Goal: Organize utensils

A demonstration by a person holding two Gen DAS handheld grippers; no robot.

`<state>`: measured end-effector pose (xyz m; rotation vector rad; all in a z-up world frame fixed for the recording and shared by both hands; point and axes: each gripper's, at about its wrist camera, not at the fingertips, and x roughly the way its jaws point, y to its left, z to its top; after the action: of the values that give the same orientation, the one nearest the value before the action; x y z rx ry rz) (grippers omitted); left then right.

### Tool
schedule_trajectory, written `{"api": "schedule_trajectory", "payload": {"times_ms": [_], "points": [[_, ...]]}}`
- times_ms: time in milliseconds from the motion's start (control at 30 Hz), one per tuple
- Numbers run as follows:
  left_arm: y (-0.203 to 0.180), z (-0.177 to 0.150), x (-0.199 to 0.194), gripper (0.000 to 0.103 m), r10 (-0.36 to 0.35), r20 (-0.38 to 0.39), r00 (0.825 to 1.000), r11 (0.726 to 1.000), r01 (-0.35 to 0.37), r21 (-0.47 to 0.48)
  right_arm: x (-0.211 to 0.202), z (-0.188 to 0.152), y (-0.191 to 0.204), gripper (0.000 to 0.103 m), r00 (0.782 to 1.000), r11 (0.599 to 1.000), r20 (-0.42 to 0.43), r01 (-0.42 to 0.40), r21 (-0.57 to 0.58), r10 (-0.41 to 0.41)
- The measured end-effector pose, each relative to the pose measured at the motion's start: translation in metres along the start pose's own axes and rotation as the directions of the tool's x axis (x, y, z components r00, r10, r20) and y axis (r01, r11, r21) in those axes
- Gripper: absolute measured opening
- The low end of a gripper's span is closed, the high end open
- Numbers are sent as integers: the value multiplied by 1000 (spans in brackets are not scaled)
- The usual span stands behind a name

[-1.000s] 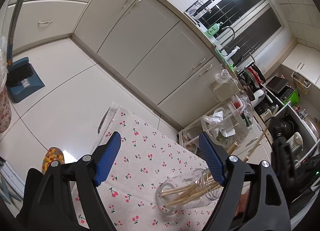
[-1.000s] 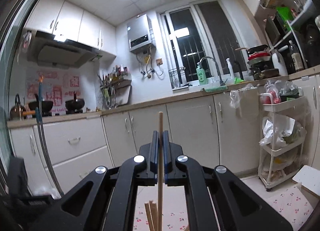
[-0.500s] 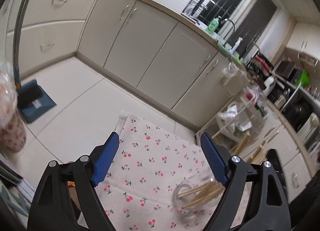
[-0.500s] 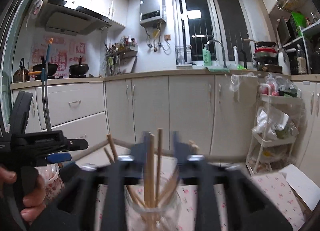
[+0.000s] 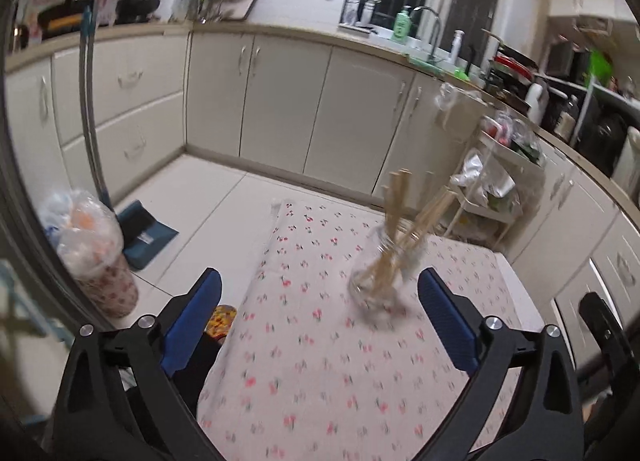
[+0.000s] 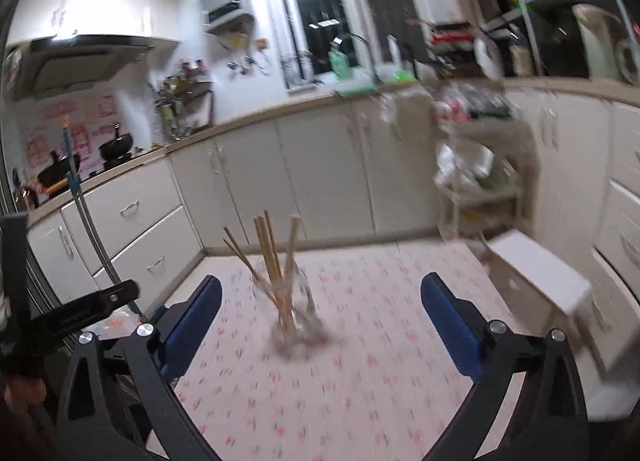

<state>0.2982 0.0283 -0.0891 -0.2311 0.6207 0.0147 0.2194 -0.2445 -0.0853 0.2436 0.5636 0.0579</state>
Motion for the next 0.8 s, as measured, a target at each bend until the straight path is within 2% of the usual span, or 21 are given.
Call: {"api": "schedule_trajectory", "payload": {"times_ms": [233,433,633,800], "points": [[-18,-23,-89,95,8,-2,1000,998,-8,58,-85,3,-1,96,1000,1000,5,13,-4,-13],[-23,-44,-147,95,11,23,1000,996,-12,83,-134,-8,8,96,1000,1000,-19,6,3,-5],[-12,-64,-184,95,-3,23,1000,998,1,64,-163,-29,25,96,999,1000,-40,-11,-2,10],[-10,-72,-189,95,3,-10,1000,998,-2,61,-170,-40,28,96,999,999,-49,-1,39,3]]}}
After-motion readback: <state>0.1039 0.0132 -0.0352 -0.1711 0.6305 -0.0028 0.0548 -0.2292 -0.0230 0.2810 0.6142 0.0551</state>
